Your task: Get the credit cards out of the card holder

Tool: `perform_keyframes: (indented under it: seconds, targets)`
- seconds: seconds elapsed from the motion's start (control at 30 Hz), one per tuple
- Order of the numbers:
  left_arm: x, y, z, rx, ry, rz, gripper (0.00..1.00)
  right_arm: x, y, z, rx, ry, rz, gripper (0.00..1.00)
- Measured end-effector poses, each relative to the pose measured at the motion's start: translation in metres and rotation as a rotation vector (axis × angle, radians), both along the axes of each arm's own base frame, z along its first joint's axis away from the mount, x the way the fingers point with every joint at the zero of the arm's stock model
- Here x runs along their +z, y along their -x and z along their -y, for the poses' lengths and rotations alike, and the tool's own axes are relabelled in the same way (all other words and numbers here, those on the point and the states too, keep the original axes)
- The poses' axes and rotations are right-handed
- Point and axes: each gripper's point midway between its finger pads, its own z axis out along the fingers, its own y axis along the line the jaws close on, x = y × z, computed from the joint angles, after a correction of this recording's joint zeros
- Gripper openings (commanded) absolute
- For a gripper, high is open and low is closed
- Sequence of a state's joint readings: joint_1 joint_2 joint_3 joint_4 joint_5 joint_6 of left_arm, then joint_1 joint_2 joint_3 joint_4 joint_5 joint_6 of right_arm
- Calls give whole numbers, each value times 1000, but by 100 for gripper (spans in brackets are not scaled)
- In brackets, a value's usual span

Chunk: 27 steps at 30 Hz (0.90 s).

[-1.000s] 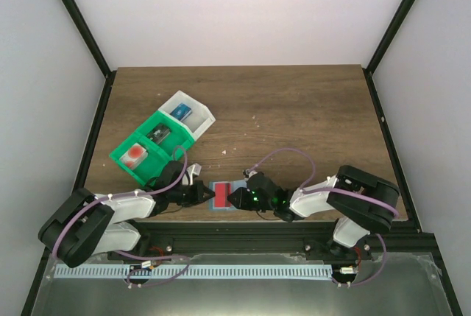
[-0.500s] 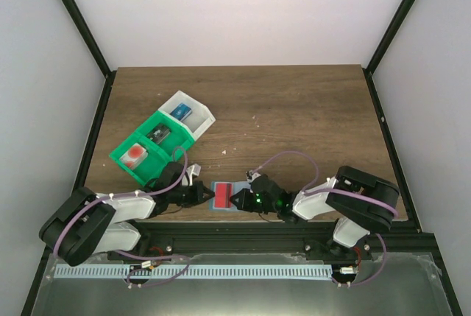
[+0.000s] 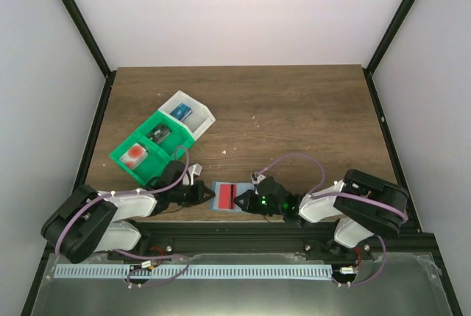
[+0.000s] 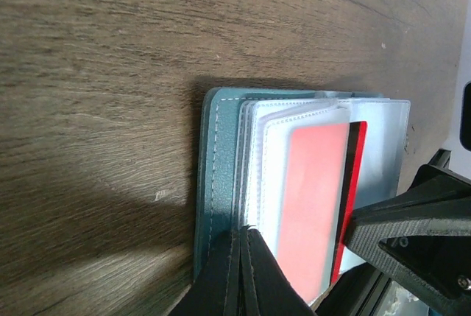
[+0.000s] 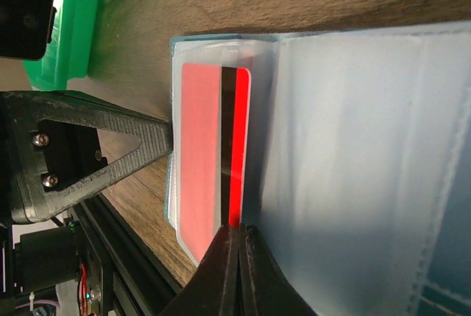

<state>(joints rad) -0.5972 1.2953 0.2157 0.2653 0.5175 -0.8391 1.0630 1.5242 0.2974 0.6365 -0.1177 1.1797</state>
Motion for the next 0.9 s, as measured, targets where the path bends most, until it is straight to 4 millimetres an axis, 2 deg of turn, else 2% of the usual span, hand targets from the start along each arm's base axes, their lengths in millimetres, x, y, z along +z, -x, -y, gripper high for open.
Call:
perform_keyframes:
  seconds: [0.2,0.4,0.73,0.8,0.9]
  targets:
    - [0,0,0,-3,-8,-6,0,8,-1,4,-14,-12,16,0]
    - [3,1,0,-1,-1,-14,6,4,0,10,-23,-3,11,1]
    - [27,4,21,-38,76,8,6,5,-1,10,-30,-6,13,0]
    - [24,6,24,-48,74,-7,5,5,-2,10,-32,-6,13,1]
    - [8,10,25,-56,43,-54,4,6,-2,10,-32,-7,13,1]
